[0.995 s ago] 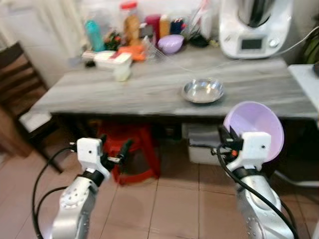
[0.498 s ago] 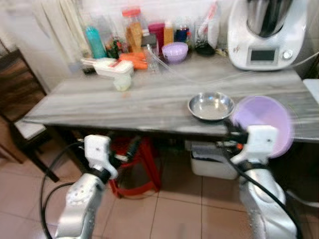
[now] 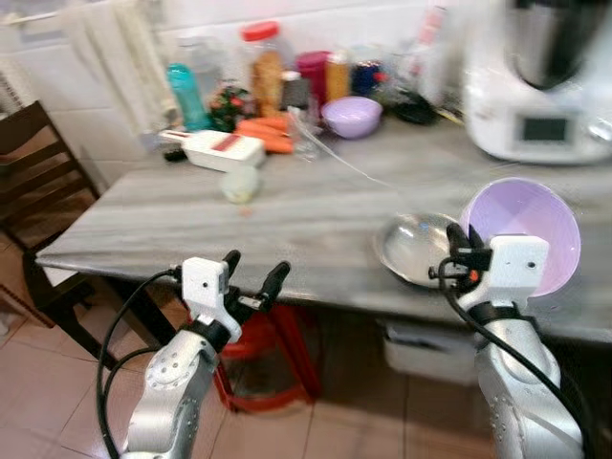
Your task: Setting the table
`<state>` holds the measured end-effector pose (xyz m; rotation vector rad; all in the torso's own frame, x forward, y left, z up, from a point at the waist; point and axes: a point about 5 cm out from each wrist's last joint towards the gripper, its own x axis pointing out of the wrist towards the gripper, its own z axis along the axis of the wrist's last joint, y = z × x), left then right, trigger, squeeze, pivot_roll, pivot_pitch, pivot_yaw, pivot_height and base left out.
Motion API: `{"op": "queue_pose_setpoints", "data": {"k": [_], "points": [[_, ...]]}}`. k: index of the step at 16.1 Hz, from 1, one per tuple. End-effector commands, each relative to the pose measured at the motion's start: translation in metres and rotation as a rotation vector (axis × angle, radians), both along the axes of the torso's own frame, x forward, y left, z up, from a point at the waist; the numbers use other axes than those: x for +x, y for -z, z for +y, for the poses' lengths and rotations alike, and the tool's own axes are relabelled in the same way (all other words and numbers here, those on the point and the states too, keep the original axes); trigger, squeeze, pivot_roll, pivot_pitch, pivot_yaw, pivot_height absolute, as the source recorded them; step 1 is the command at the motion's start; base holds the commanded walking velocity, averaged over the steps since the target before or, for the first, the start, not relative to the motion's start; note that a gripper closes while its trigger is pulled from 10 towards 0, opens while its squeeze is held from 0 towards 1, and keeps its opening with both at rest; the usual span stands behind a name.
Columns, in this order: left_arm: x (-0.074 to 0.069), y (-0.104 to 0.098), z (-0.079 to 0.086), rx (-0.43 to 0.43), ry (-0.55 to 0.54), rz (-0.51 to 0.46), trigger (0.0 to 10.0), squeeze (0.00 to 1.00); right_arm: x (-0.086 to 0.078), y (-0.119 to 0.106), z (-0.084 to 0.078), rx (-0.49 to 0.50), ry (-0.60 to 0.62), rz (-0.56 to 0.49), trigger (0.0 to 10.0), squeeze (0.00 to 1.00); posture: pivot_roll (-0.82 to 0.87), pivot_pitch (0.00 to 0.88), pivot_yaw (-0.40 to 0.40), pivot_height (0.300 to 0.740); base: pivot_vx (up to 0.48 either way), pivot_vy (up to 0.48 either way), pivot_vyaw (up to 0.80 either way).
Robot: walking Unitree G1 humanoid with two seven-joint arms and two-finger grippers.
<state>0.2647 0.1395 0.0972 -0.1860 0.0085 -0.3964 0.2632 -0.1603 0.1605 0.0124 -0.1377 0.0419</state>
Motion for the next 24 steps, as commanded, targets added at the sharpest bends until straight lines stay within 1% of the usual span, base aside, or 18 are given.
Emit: {"op": "queue_pose_setpoints", "data": {"k": [1, 4, 5, 7, 8, 10, 11, 12, 14, 17, 19, 20, 21, 22, 24], "points": [[0.001, -0.004, -0.001, -0.004, 0.012, -0.011, 10.0, 0.00, 0.001, -0.001, -0.001, -0.013, -0.003, 0.002, 10.0, 0.00, -0.10, 0.000, 0.125, 0.740, 0.416, 0.000, 0.00], [0.000, -0.004, -0.003, -0.021, 0.019, -0.008, 10.0, 0.00, 0.004, -0.002, 0.000, -0.033, -0.037, 0.007, 10.0, 0.00, -0.10, 0.000, 0.120, 0.740, 0.396, 0.000, 0.00], [-0.002, -0.004, -0.004, -0.035, 0.031, -0.008, 10.0, 0.00, 0.005, -0.002, 0.004, -0.058, -0.083, 0.012, 10.0, 0.00, -0.10, 0.000, 0.117, 0.740, 0.000, 0.000, 0.00], [-0.005, -0.002, -0.004, -0.016, 0.045, -0.011, 10.0, 0.00, 0.009, -0.002, 0.013, -0.093, -0.168, 0.017, 10.0, 0.00, -0.10, 0.000, 0.117, 0.740, 0.000, 0.000, 0.00], [-0.006, -0.002, -0.004, -0.016, 0.049, -0.011, 10.0, 0.00, 0.010, -0.002, 0.014, -0.091, -0.179, 0.020, 10.0, 0.00, -0.10, 0.000, 0.115, 0.740, 0.000, 0.000, 0.00], [-0.011, 0.000, -0.003, -0.015, 0.089, -0.005, 10.0, 0.00, 0.014, -0.001, 0.015, -0.093, -0.219, 0.040, 10.0, 0.00, -0.09, 0.000, 0.111, 0.740, 0.000, 0.000, 0.00], [-0.018, -0.001, -0.003, -0.029, 0.141, -0.007, 10.0, 0.00, 0.016, -0.001, 0.018, -0.096, -0.256, 0.043, 10.0, 0.00, -0.09, 0.000, 0.110, 0.740, 0.000, 0.000, 0.00], [-0.025, 0.002, 0.000, -0.016, 0.180, 0.006, 10.0, 0.00, 0.018, -0.001, 0.025, -0.113, -0.314, 0.048, 10.0, 0.00, -0.09, 0.000, 0.108, 0.740, 0.000, 0.000, 0.00], [-0.034, 0.006, 0.002, -0.001, 0.227, 0.023, 10.0, 0.00, 0.023, -0.001, 0.036, -0.139, -0.398, 0.053, 10.0, 0.00, -0.08, 0.000, 0.105, 0.740, 0.000, 0.000, 0.00], [-0.048, 0.014, 0.006, 0.021, 0.319, 0.067, 10.0, 0.00, 0.031, 0.011, 0.055, -0.178, -0.535, 0.128, 10.0, 0.00, -0.06, 0.000, 0.093, 0.740, 0.000, 0.000, 0.00], [-0.050, 0.014, 0.007, 0.020, 0.331, 0.078, 10.0, 0.00, 0.034, 0.016, 0.063, -0.177, -0.591, 0.177, 10.0, 0.00, -0.05, 0.000, 0.084, 0.740, 0.000, 0.000, 0.00], [-0.051, 0.013, 0.008, 0.016, 0.322, 0.074, 10.0, 0.00, 0.035, 0.019, 0.066, -0.194, -0.612, 0.188, 10.0, 0.00, -0.04, 0.000, 0.080, 0.740, 0.000, 0.000, 0.00], [-0.051, 0.013, 0.008, 0.013, 0.319, 0.073, 10.0, 0.00, 0.036, 0.021, 0.066, -0.190, -0.622, 0.198, 10.0, 0.00, -0.04, 0.000, 0.080, 0.740, 0.000, 0.000, 0.00], [-0.052, 0.013, 0.008, 0.011, 0.323, 0.074, 10.0, 0.00, 0.035, 0.024, 0.068, -0.204, -0.643, 0.201, 10.0, 0.00, -0.04, 0.000, 0.078, 0.740, 0.000, 0.000, 0.00], [-0.055, 0.013, 0.007, 0.006, 0.341, 0.079, 10.0, 0.00, 0.034, 0.028, 0.072, -0.200, -0.675, 0.220, 10.0, 0.00, -0.04, 0.000, 0.079, 0.740, 0.000, 0.000, 0.00]]}}
